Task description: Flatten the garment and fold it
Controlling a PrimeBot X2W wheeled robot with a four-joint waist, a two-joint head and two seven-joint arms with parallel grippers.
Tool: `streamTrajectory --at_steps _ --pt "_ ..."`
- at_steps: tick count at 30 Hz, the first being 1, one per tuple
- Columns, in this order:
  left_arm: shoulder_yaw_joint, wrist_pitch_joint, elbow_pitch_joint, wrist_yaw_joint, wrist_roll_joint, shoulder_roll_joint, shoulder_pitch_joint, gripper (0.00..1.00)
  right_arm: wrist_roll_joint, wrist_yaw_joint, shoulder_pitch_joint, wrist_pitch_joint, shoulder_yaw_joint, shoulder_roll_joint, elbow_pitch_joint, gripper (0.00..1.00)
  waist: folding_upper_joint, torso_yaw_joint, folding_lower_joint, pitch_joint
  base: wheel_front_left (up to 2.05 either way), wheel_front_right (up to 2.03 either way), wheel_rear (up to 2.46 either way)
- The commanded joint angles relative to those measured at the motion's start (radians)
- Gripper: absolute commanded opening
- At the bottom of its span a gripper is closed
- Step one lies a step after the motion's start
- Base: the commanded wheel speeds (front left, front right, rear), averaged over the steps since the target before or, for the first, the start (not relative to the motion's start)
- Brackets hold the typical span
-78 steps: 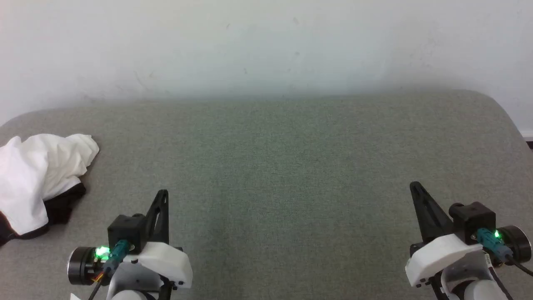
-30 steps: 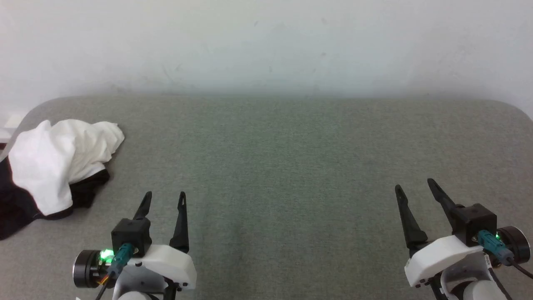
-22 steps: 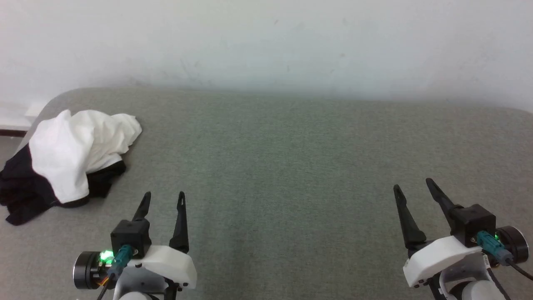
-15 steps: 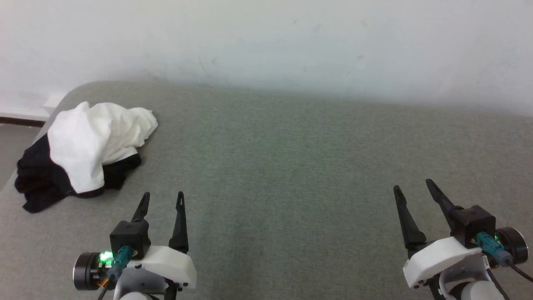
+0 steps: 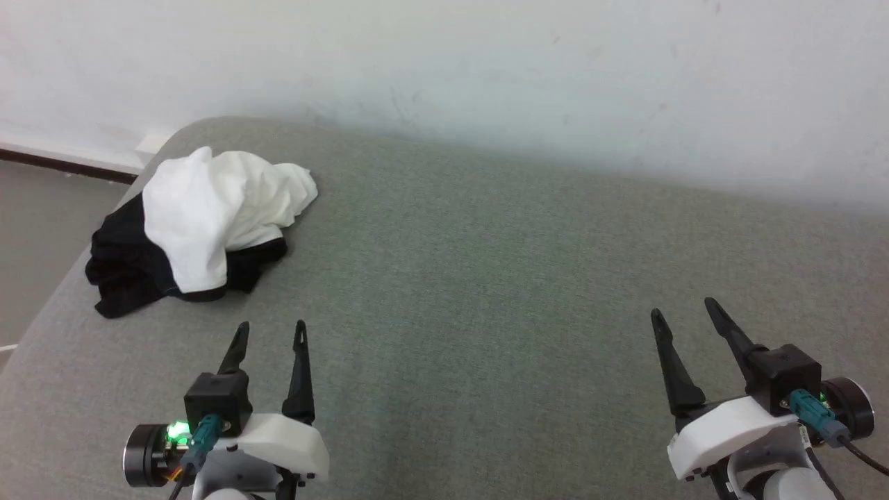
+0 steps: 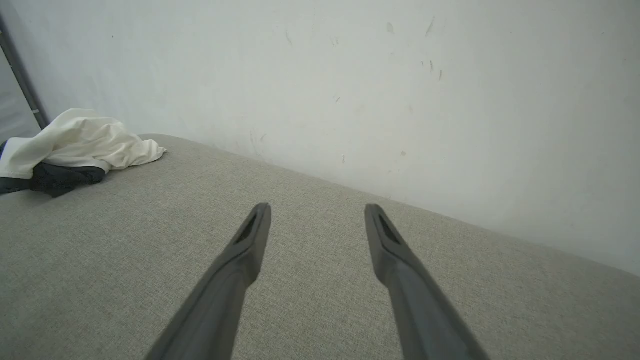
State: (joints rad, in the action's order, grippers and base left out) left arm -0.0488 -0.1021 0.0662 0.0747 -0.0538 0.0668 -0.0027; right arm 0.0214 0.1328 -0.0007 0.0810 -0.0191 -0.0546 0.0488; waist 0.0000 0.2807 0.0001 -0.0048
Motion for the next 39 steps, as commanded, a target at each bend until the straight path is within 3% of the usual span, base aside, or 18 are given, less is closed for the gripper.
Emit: streamTrajectory --at_steps 1,39 --pt "-0.006 -0.01 0.005 0.013 -0.007 0.005 -0.006 1.0 -0.001 -0.001 -0.017 0.012 -0.004 0.002 0.005 1.0 0.0 0.018 -0.0001 -0.002 -0.04 -0.04 -0.04" --pt "-0.03 -0.088 -0.008 0.102 -0.052 0.023 0.03 1.0 0.022 -0.002 -0.035 0.072 -0.031 0.003 0.015 1.0 0.0 0.22 -0.0001 0.004 -0.01 -0.01 -0.01"
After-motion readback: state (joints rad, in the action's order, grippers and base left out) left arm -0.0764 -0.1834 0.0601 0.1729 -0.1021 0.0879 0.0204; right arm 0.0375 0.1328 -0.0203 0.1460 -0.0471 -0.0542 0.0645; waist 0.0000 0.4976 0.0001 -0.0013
